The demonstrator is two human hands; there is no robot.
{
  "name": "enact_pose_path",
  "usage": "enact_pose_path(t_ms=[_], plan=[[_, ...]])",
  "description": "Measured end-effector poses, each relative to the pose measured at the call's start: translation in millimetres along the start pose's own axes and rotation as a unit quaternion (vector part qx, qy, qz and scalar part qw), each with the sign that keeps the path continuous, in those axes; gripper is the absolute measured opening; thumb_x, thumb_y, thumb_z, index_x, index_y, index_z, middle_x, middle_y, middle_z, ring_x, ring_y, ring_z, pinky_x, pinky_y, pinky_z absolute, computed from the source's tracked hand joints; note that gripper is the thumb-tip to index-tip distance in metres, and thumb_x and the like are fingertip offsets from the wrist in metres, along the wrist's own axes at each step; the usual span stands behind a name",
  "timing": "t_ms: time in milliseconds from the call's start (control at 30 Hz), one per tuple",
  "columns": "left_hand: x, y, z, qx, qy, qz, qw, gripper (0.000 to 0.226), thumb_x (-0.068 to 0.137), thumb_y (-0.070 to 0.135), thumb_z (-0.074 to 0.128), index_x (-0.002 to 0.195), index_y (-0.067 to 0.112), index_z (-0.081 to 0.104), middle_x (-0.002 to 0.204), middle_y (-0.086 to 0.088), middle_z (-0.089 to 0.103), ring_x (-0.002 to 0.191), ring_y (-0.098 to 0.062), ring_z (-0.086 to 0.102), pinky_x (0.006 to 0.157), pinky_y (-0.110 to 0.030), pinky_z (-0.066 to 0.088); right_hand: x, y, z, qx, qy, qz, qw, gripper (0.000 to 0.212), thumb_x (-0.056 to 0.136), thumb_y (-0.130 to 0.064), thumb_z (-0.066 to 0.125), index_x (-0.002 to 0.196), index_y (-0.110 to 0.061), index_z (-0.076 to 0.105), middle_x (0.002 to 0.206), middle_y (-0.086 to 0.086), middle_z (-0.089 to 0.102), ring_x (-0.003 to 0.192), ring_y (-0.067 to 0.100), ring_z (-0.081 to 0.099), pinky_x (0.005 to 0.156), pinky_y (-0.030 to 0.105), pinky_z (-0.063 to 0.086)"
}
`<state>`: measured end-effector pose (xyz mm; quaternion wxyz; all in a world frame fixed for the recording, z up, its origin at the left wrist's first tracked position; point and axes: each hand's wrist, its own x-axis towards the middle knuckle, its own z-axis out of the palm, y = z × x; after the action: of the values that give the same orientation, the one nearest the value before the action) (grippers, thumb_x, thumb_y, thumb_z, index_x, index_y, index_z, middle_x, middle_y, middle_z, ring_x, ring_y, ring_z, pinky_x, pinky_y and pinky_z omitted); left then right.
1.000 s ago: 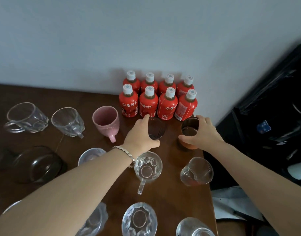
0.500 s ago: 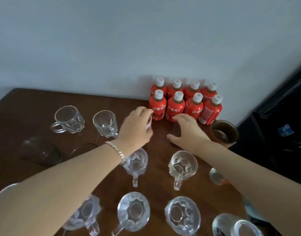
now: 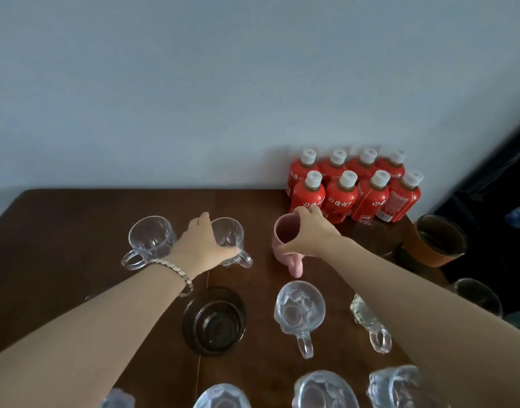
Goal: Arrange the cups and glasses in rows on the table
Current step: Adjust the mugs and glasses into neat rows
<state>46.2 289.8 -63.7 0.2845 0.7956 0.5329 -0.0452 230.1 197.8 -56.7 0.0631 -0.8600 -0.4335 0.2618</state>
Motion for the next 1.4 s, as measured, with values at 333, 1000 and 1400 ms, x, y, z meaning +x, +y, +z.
enact_pose_path(t_ms=[333, 1000, 1400], plan=[[14.0, 4.2, 14.2, 0.016, -0.001, 0.026, 1.0, 0.084, 0.071, 0.04, 0.076, 0.141, 0.021, 0.033, 0.138, -0.008, 0.04, 0.121, -0.032, 0.053, 0.099, -0.046, 0.047, -15.4, 7.3, 27.8, 0.052, 0.049, -0.013, 0.997, 0.096, 0.068, -0.045, 0.079, 0.146, -0.026, 0.026, 0.144, 0.003, 0.031, 0.131, 0.026, 0.04, 0.102, 0.044, 0.046], [5.1, -26.9, -0.2, 0.085, -0.022, 0.084, 0.993, 0.093, 0.074, 0.023, 0.073, 0.15, 0.024, 0.021, 0.149, -0.006, 0.028, 0.122, -0.028, 0.051, 0.093, -0.039, 0.052, -13.7, 3.7, 36.9, 0.04, 0.07, -0.013, 0.997, 0.096, 0.07, -0.043, 0.079, 0.146, -0.025, 0.023, 0.143, 0.003, 0.036, 0.13, 0.027, 0.04, 0.096, 0.042, 0.046], [10.9, -31.5, 3.9, 0.072, -0.026, 0.09, 0.993, 0.096, 0.074, 0.023, 0.073, 0.151, 0.025, 0.017, 0.152, -0.006, 0.024, 0.126, -0.031, 0.047, 0.099, -0.044, 0.048, -19.3, 1.0, 37.7, 0.018, 0.064, -0.002, 0.998, 0.1, 0.071, -0.051, 0.076, 0.148, -0.025, 0.018, 0.147, 0.005, 0.03, 0.134, 0.029, 0.034, 0.104, 0.044, 0.039]])
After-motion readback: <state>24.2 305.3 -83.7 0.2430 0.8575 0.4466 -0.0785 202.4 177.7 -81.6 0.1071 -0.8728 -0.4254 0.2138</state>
